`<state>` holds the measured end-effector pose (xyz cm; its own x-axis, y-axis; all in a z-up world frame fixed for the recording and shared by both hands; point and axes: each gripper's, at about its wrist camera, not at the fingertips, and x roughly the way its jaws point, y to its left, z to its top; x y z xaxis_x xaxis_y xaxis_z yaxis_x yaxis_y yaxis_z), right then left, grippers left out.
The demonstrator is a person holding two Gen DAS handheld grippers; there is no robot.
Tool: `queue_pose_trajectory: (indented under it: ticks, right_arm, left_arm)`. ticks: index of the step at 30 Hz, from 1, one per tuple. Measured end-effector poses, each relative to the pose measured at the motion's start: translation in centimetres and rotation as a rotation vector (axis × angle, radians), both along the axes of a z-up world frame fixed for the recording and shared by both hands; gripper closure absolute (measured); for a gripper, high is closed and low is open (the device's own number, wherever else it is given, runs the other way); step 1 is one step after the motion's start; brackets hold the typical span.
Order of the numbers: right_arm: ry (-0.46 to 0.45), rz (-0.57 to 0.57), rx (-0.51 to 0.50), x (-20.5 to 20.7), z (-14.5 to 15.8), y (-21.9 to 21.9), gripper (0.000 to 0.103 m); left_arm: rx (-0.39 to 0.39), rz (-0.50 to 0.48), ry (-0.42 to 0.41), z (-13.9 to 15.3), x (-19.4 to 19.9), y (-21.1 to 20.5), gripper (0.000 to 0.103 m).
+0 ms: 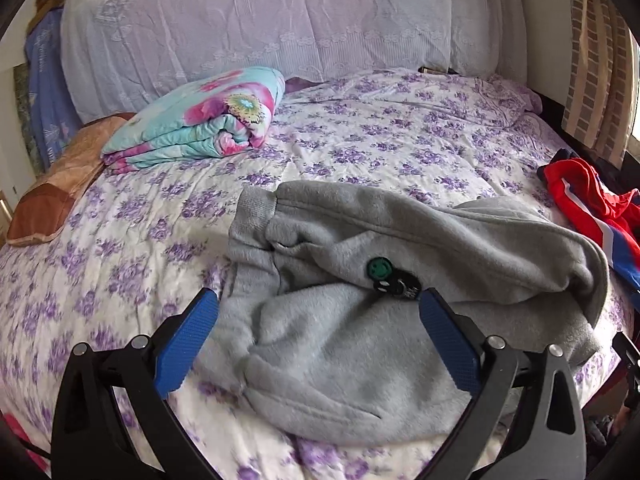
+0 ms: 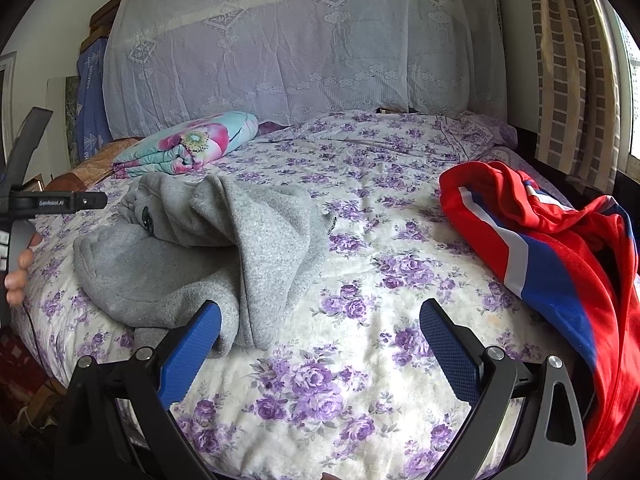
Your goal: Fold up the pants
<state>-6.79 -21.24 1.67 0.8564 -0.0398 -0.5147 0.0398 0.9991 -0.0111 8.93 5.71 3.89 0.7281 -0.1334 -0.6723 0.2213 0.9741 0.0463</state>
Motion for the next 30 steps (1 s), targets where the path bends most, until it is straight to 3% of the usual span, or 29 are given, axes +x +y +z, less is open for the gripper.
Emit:
queue_pose_trajectory:
  ticks: [3, 7, 11, 13, 14, 15, 16, 17, 18, 22, 25, 27, 28, 29, 30]
  right_arm:
    - [0.018, -0.024, 0.001, 0.9, -0.3, -0.5, 0.003]
    - [0.037, -0.053, -0.018, 2.0, -0.5, -0.8, 0.003]
    - [0.060, -0.053, -0.042, 3.0, -0.5, -1.1, 0.003]
    - [0.076, -0.037, -0.050, 3.3, -0.6, -1.3, 0.004]
    - [0.084, -0.030, -0.058, 3.5, -0.7, -1.4, 0.003]
    - [0.092, -0.016, -0.068, 3.6, -0.8, -1.4, 0.003]
    - [0.098, -0.004, -0.072, 3.7, -0.9, -1.4, 0.003]
    - [0.104, 0.017, -0.070, 3.7, -1.0, -1.3, 0.004]
    - [0.105, 0.057, -0.054, 3.7, -1.0, -1.1, 0.007]
    - [0.004, 0.269, 0.022, 2.3, 0.5, 1.1, 0.007]
    - [0.038, 0.221, -0.032, 3.7, 0.2, 2.4, 0.008]
    - [0.104, 0.140, 0.037, 5.2, -0.6, 1.1, 0.008]
    - [0.136, 0.123, 0.093, 5.8, -1.2, 0.3, 0.016]
    - [0.170, 0.138, 0.162, 6.4, -2.0, -0.5, 0.021]
    - [0.203, 0.163, 0.225, 6.8, -2.8, -0.8, 0.033]
  left_arm:
    - [0.015, -0.027, 0.072, -1.3, 5.3, 1.7, 0.005]
    - [-0.085, -0.091, 0.223, -3.9, 11.3, 3.2, 0.005]
    - [-0.127, -0.145, 0.280, -5.5, 14.1, 2.1, 0.005]
    - [-0.117, -0.148, 0.286, -5.8, 14.4, 1.3, 0.018]
    - [-0.124, -0.158, 0.286, -5.6, 14.3, 1.1, 0.041]
    - [-0.138, -0.152, 0.283, -5.1, 14.0, 1.1, 0.054]
    - [-0.165, -0.138, 0.277, -4.4, 13.8, 1.5, 0.058]
    - [-0.203, -0.141, 0.271, -3.7, 13.5, 1.9, 0.073]
    - [-0.221, -0.141, 0.251, -2.7, 12.8, 2.2, 0.076]
    - [-0.227, -0.137, 0.134, 1.4, 9.8, 2.7, 0.076]
    - [-0.231, -0.155, 0.097, 2.8, 8.6, 2.3, 0.077]
    - [-0.211, -0.202, 0.094, 2.6, 8.3, 1.4, 0.077]
    - [-0.190, -0.212, 0.094, 2.2, 8.3, 0.8, 0.077]
    - [-0.156, -0.216, 0.093, 1.5, 8.5, 0.1, 0.069]
    - [-0.126, -0.217, 0.092, 0.9, 8.7, -0.4, 0.047]
